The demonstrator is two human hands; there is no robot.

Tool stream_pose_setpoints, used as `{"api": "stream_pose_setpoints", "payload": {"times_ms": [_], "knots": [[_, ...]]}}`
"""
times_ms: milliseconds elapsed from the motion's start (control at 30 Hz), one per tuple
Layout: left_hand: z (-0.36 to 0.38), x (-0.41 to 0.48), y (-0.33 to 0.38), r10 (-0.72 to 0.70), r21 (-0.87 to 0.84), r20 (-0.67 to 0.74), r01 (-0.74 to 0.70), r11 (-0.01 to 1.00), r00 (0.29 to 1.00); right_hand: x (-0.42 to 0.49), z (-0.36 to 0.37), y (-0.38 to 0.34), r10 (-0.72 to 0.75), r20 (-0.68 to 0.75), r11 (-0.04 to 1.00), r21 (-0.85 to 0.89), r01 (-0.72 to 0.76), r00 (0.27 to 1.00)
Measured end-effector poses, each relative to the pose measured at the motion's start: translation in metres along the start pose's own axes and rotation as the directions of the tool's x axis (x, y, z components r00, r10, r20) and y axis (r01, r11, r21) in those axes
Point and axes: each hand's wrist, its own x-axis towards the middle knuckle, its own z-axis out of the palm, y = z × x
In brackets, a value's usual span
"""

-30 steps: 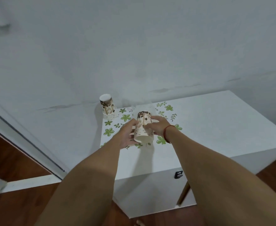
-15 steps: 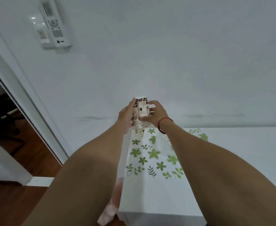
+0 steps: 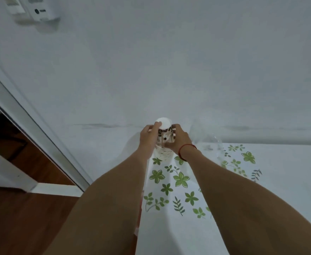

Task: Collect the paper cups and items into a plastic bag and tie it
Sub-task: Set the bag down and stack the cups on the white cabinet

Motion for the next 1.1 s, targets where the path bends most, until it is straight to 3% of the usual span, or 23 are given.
{"api": "stream_pose_setpoints", "payload": {"times_ms": [100,200,300,367,467,567,633,700,767,833,933,1033,1100], "knots": [[0.003,0.002,0.008,0.017,0.049,-0.039,-0.016,0.999,0.999,0.005,-0.005,0.001,-0.008,0.004,0.998,-0.061,0.009,1.000],[0.002,-0.006,0.009,0.034,0.046,-0.136,-0.028,0.999,0.990,0.004,-0.023,0.007,0.019,-0.002,0.970,-0.241,-0.019,1.000],[0.003,-0.020,-0.003,-0.012,0.029,-0.223,0.019,0.999,0.975,-0.003,-0.043,0.022,0.117,-0.104,0.867,-0.474,-0.153,0.988],[0.004,-0.033,-0.012,-0.052,0.062,-0.278,0.072,0.995,0.959,-0.015,-0.050,0.033,0.226,-0.154,0.803,-0.529,-0.274,0.962],[0.010,-0.063,-0.029,-0.193,0.150,-0.281,0.242,0.959,0.940,-0.043,-0.048,0.053,0.394,-0.125,0.804,-0.433,-0.407,0.911],[0.021,-0.105,-0.044,-0.428,0.166,0.010,0.421,0.892,0.903,-0.075,-0.041,0.063,0.432,-0.064,0.866,-0.250,-0.434,0.899],[0.028,-0.127,-0.050,-0.469,0.173,0.169,0.443,0.880,0.867,-0.096,-0.036,0.057,0.443,-0.040,0.880,-0.172,-0.443,0.896],[0.031,-0.141,-0.056,-0.397,0.090,0.161,0.387,0.918,0.904,-0.116,-0.030,0.047,0.457,0.070,0.889,-0.057,-0.454,0.887],[0.025,-0.152,-0.058,-0.315,0.077,0.067,0.310,0.948,0.947,-0.134,-0.020,0.040,0.441,0.233,0.883,0.058,-0.465,0.867],[0.009,-0.161,-0.057,-0.297,0.127,-0.005,0.295,0.947,0.955,-0.146,-0.011,0.034,0.376,0.283,0.914,0.045,-0.403,0.883],[-0.026,-0.166,-0.048,-0.274,0.146,-0.138,0.293,0.945,0.952,-0.149,0.004,0.026,0.269,0.050,0.963,-0.003,-0.269,0.962],[-0.070,-0.158,-0.043,-0.205,0.143,-0.243,0.244,0.959,0.948,-0.141,0.017,0.013,0.303,-0.203,0.950,-0.016,-0.313,0.931],[-0.100,-0.147,-0.044,-0.181,0.150,-0.273,0.228,0.962,0.945,-0.136,0.029,0.002,0.312,-0.236,0.944,-0.032,-0.328,0.920]]}}
